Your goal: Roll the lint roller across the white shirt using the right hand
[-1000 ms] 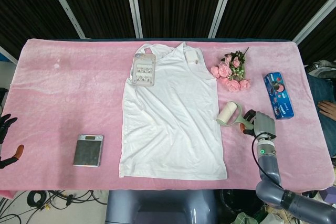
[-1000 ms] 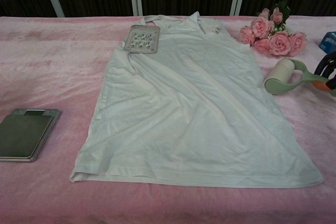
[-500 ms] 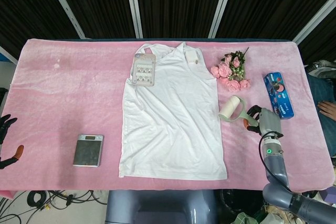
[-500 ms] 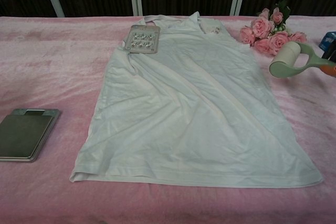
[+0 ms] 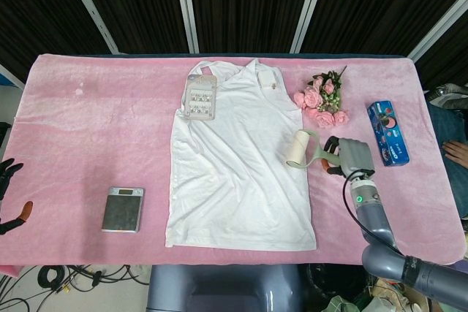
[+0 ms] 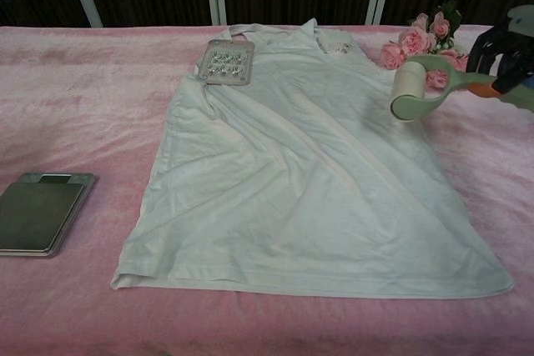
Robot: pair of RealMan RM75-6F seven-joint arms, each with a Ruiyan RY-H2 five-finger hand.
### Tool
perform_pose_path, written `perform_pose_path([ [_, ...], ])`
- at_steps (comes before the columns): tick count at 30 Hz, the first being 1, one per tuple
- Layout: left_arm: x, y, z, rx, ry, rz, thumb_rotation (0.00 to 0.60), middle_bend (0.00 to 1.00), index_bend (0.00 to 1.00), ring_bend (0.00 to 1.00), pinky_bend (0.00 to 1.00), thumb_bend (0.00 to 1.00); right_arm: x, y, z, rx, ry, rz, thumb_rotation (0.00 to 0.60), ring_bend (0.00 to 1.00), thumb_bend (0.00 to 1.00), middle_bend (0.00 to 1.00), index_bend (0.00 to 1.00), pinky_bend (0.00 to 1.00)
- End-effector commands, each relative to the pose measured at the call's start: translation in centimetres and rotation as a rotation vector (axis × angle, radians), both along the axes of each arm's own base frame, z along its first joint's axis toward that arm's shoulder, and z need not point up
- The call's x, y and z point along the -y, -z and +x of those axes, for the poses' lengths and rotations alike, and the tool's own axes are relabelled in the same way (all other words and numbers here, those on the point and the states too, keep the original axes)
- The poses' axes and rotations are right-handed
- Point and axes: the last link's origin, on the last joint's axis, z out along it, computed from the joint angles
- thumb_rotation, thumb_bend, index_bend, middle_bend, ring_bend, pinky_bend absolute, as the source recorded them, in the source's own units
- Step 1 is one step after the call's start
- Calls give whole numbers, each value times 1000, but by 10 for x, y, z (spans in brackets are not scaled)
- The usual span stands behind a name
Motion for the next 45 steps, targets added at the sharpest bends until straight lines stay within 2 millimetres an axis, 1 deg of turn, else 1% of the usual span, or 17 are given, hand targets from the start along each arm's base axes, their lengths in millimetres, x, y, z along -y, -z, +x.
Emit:
perform_pose_path([
  [1, 0, 0, 0, 1, 0, -2, 600, 70, 133, 21, 132, 361, 9, 6, 24, -30, -9, 39, 600, 553, 626, 545, 658, 398],
  [6, -1, -1, 0, 5, 0, 0, 600, 70, 133, 21, 132, 361, 13, 18, 37, -67, 7, 85, 600, 553, 628, 545, 658, 398],
  [11, 0, -1, 0, 8, 0, -1, 600, 70, 133, 21, 132, 361, 17, 29, 47, -56, 22, 124, 600, 553, 631, 545, 658, 398],
  [31, -1, -1, 0, 9, 0, -2, 600, 70, 133, 21, 132, 361, 29, 57, 56, -84, 11, 145, 600, 554, 639, 548, 660, 398],
  [39, -1, -1, 0, 9, 1, -2, 600, 70, 133, 21, 135, 361, 33, 63, 72, -65, -21, 144, 600, 554, 641, 549, 661, 398],
  [45, -1, -1, 0, 8, 2, -4, 600, 70, 133, 21, 135, 361, 35, 70, 90, -44, -56, 149, 600, 556, 644, 550, 662, 398],
])
